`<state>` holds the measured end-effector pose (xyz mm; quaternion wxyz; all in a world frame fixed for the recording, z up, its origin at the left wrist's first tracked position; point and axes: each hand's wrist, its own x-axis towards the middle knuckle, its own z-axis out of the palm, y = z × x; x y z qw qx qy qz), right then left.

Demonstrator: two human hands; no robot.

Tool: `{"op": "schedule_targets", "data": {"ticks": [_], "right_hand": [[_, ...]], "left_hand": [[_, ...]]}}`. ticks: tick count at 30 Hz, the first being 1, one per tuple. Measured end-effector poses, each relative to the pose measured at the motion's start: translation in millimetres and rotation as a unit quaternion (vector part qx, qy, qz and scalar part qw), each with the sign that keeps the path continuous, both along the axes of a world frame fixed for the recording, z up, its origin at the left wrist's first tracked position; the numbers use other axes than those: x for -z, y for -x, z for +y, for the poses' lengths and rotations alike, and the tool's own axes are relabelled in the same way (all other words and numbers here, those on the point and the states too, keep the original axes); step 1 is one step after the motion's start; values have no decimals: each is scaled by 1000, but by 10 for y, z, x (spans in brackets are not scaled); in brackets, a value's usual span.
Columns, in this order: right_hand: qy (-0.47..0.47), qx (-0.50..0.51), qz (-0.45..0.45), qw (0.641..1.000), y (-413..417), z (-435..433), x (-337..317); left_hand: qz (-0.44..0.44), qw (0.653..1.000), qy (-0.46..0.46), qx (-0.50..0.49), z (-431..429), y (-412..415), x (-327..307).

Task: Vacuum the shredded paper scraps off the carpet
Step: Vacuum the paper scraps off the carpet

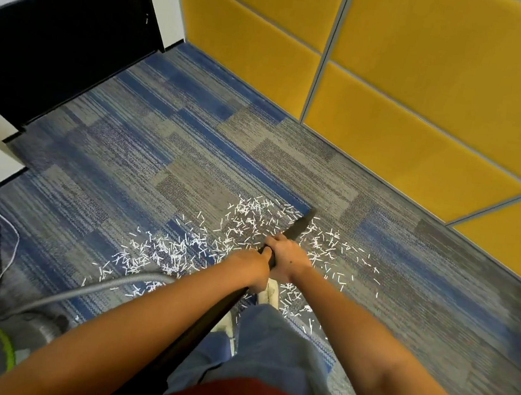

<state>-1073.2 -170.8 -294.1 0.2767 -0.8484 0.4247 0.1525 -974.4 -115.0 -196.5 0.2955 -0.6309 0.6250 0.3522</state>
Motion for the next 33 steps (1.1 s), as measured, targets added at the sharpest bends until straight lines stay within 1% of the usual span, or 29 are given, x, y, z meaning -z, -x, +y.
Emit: {"op": "schedule_targets", "data": {"ticks": [4, 10, 13, 19, 28, 33], "right_hand": [[14, 4, 4, 1000, -4, 215, 52], [4, 32, 5, 999, 210, 371, 49], [-2, 55, 4, 998, 386, 416, 44], [-8, 76, 10, 997, 724, 467, 40], [-15, 90, 36, 995, 1311, 595, 20], [-22, 103, 30, 994, 1608, 679, 27]], "left_hand": [[-3, 1000, -5, -3, 211, -9, -5], [-4, 1000, -2, 21, 335, 184, -15], [-5, 1000, 6, 18, 338, 341, -24], [-9, 997, 12, 78, 333, 648, -11], [23, 997, 0, 78, 425, 1173, 2], [29, 996, -3, 87, 474, 1449, 8]]}}
